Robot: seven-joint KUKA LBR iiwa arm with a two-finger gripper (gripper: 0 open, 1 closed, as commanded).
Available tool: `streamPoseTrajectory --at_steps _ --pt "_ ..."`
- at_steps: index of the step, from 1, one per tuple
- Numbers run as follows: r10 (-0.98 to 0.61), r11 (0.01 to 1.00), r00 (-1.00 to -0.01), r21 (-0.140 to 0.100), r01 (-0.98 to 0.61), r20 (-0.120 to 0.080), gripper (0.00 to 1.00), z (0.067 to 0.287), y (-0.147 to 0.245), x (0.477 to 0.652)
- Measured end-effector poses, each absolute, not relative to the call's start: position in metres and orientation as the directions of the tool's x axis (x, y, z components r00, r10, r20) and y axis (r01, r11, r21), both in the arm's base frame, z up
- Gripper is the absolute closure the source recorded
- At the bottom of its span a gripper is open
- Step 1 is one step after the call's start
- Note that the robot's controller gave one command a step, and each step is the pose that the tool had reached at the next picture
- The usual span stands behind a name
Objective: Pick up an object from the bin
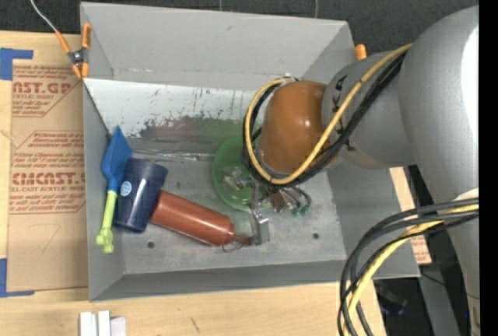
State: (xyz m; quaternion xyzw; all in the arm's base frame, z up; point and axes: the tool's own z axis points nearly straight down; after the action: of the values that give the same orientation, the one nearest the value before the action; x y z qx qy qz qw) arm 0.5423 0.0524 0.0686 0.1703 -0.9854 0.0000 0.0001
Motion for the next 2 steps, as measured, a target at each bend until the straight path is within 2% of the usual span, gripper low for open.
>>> streamPoseTrajectory --at_steps 1,2 --pt "-0.276 0.961 -0.961 -0.001 -0.276 -0.008 0.00 0.073 0.138 0.534" --pt "-0.349 0.937 -0.937 -0.001 -0.349 0.002 0.00 0.071 0.095 0.504"
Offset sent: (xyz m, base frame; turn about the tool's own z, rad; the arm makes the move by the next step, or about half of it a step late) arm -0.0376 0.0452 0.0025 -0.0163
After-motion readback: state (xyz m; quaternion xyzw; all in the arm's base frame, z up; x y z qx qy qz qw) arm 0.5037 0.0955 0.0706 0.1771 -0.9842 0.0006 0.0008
